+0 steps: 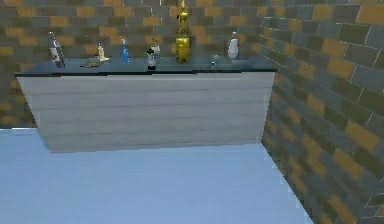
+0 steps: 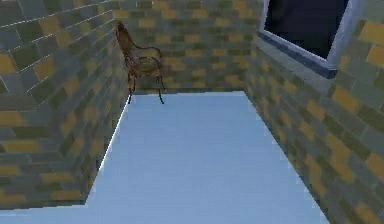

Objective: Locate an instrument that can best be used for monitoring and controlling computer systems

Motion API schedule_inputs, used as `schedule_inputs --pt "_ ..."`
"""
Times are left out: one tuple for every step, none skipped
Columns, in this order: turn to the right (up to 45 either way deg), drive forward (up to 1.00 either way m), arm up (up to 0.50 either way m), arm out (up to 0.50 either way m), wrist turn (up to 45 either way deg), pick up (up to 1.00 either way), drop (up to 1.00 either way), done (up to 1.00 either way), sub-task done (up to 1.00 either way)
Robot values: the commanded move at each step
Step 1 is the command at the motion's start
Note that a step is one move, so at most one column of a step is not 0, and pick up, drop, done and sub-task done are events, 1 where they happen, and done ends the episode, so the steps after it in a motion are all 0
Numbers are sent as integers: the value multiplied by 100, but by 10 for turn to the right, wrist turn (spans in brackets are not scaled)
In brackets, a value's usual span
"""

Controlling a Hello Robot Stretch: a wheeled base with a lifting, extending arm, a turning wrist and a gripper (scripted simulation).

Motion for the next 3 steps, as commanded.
schedule_inputs --pt "0 100 0 0 0 0 0 0 0" --pt "0 25 0 0 0 0 0 0 0" --pt "210 0 0 0 0 0 0 0 0"
